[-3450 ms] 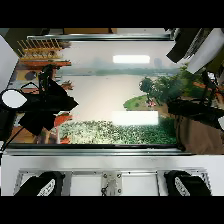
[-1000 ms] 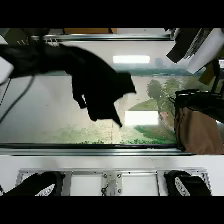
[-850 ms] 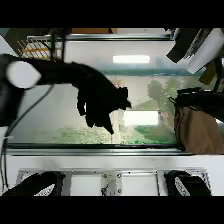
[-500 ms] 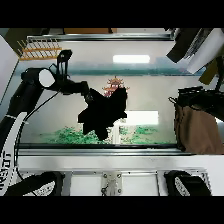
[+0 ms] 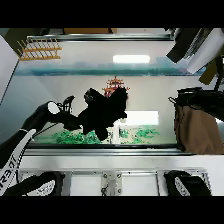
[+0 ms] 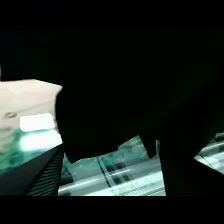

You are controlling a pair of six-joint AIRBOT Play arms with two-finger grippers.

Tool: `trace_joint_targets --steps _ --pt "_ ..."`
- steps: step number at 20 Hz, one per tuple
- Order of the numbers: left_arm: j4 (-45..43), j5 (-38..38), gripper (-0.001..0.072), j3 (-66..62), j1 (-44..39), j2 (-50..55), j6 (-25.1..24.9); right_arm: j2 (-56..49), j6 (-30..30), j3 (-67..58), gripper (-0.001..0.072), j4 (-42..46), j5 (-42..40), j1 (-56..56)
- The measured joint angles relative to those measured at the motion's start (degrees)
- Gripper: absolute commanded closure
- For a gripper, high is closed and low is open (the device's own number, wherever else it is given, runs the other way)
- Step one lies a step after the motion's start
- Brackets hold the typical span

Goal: Fold the clothes and pants, and hang the long-sleeved shirts on hangers.

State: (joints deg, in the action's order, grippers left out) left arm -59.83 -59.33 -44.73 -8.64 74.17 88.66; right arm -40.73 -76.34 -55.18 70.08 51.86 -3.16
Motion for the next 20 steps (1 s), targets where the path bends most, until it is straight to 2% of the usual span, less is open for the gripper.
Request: trace_joint_targets --steps 2,3,4,6,7,9,10,17,20 --pt "3.15 1.4 0.0108 1.6 0.11 2.1 -2.01 -0.92 -0.15 0.0 0.0694 -1.14 0.22 0.0" --pt "4.07 1.81 0.0428 1.77 0.13 3.02 -2.67 -1.79 -0.13 0.0 0.0694 -2.03 0.66 0.02" --pt "4.79 2.25 0.0701 1.62 0.17 3.87 -3.17 -2.93 -0.15 0.0 0.0694 -2.89 1.44 0.15" --pt "4.94 2.78 0.07 0.5 0.24 4.79 -4.0 -6.4 -0.15 0.0 0.0694 -4.31 3.23 1.05" --pt "4.59 2.75 0.07 -0.28 0.24 4.83 -4.13 -8.59 -0.15 0.0 0.0668 -4.74 3.78 1.88" --pt "3.02 2.36 0.07 -2.05 0.24 4.17 -4.39 -14.38 -0.17 0.0 0.0188 -5.51 4.28 4.57" --pt "2.54 2.19 0.07 -2.78 0.24 3.58 -4.59 -17.51 -0.15 -0.02 0.0094 -6.08 4.15 6.12" --pt "0.39 1.73 0.07 -4.79 0.24 0.55 -4.79 -42.21 1.57 -4.63 0.01 -11.89 -0.17 18.12" --pt "0.07 1.86 0.07 -4.94 0.24 0.31 -4.79 -49.62 2.47 -9.22 0.0101 -12.76 -1.05 22.38"
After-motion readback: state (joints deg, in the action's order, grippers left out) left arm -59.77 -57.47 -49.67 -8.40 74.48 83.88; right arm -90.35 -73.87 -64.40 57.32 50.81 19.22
